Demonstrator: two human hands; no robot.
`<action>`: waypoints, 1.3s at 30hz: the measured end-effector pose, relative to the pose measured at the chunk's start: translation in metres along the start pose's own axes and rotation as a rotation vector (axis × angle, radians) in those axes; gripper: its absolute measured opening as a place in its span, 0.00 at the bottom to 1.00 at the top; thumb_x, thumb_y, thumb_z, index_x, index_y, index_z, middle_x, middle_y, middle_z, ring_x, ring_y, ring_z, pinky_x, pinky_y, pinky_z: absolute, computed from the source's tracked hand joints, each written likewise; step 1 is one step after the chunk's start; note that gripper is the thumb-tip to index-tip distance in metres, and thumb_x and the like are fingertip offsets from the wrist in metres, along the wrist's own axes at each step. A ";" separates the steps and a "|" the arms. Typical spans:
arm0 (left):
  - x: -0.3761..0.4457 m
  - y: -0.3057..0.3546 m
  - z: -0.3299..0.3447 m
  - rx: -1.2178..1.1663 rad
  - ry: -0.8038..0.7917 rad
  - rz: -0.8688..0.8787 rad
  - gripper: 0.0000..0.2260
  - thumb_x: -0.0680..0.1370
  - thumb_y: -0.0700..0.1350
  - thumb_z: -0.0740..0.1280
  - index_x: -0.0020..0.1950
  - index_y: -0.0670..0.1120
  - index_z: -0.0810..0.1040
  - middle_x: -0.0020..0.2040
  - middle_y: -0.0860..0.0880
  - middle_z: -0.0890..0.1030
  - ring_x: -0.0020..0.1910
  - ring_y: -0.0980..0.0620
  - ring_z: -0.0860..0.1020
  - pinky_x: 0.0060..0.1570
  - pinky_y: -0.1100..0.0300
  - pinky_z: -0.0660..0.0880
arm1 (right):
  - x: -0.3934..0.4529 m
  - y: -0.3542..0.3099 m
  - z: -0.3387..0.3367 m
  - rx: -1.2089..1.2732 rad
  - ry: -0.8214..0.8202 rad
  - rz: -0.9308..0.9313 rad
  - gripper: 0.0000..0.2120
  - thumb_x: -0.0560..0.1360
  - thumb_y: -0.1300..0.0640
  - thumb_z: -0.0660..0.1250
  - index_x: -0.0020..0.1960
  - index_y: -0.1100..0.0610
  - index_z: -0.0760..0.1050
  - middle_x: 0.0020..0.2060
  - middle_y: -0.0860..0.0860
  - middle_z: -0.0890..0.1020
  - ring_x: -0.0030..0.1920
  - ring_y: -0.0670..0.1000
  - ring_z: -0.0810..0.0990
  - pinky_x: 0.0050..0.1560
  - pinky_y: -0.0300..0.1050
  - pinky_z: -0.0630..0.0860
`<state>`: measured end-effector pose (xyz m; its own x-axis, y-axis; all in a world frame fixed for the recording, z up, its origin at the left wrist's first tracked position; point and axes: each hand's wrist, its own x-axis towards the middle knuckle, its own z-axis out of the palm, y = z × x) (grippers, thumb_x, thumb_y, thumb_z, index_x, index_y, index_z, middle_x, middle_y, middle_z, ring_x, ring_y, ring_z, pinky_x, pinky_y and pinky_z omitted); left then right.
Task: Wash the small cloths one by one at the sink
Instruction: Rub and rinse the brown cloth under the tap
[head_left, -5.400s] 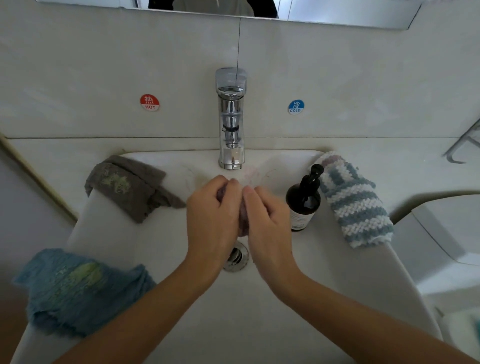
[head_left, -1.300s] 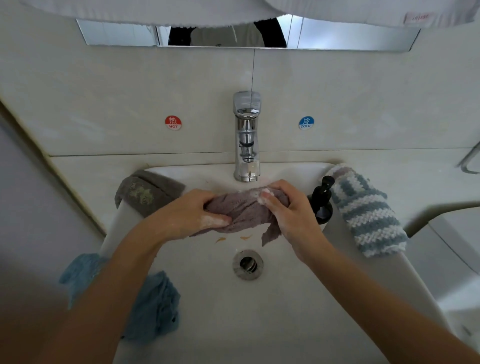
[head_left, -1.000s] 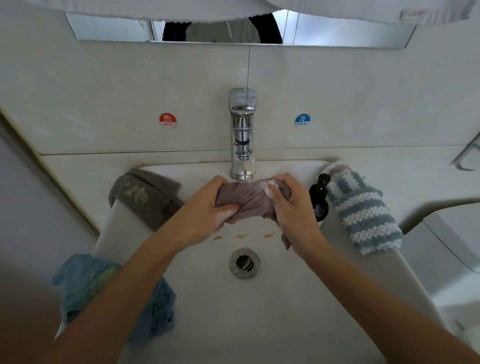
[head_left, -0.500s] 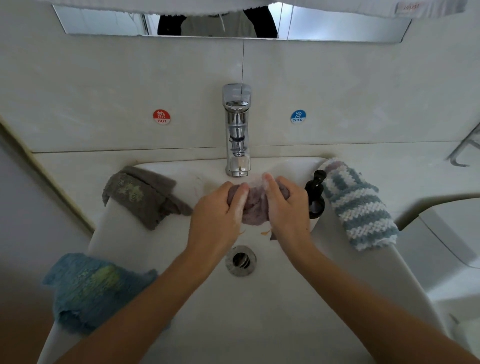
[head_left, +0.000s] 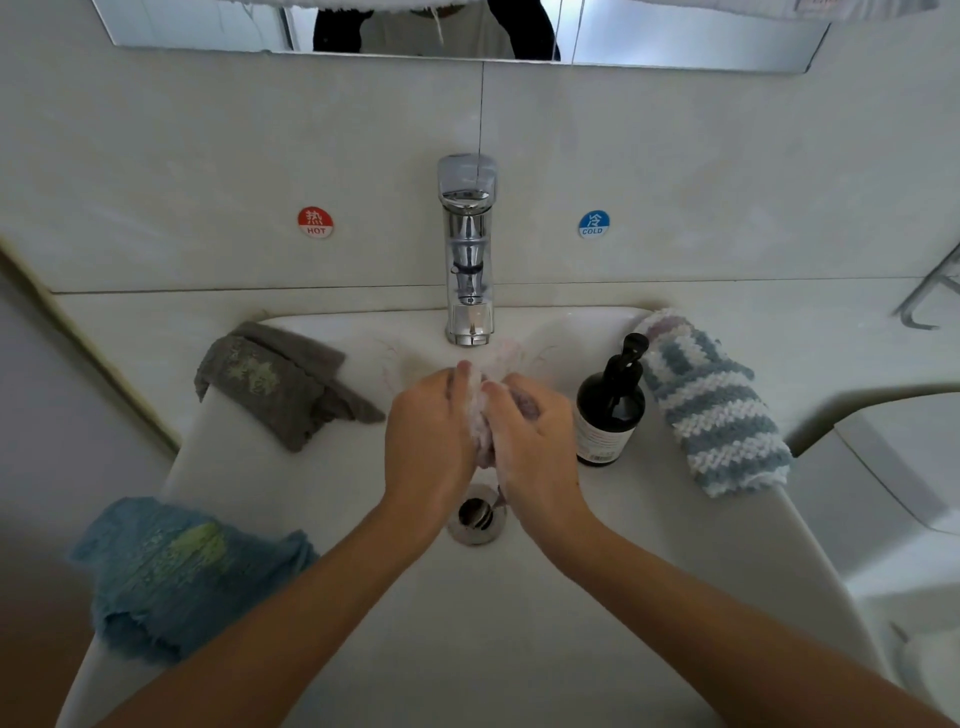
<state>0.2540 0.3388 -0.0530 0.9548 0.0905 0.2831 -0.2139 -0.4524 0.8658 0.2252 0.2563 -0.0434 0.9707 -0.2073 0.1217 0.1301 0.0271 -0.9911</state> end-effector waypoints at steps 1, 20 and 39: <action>-0.006 0.000 0.000 -0.012 -0.006 0.014 0.19 0.83 0.47 0.57 0.33 0.45 0.73 0.27 0.51 0.73 0.26 0.57 0.73 0.29 0.61 0.70 | 0.004 0.001 -0.001 0.010 0.019 0.027 0.18 0.76 0.66 0.61 0.28 0.57 0.64 0.21 0.49 0.64 0.23 0.46 0.63 0.25 0.39 0.61; -0.007 -0.018 0.001 0.057 0.006 0.132 0.19 0.83 0.43 0.58 0.32 0.55 0.65 0.26 0.55 0.70 0.25 0.53 0.71 0.26 0.64 0.66 | -0.009 0.008 -0.002 -0.039 -0.005 0.020 0.15 0.79 0.63 0.63 0.33 0.59 0.68 0.25 0.51 0.67 0.27 0.49 0.67 0.29 0.43 0.69; -0.027 -0.001 0.009 0.144 -0.063 0.344 0.17 0.78 0.56 0.50 0.36 0.49 0.69 0.26 0.54 0.71 0.24 0.55 0.71 0.27 0.62 0.65 | 0.017 0.010 -0.017 0.073 0.091 0.162 0.21 0.80 0.62 0.62 0.28 0.55 0.66 0.19 0.46 0.67 0.21 0.44 0.66 0.24 0.38 0.64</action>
<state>0.2303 0.3290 -0.0655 0.8439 -0.1417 0.5175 -0.4978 -0.5669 0.6564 0.2391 0.2361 -0.0520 0.9582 -0.2821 -0.0480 -0.0092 0.1374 -0.9905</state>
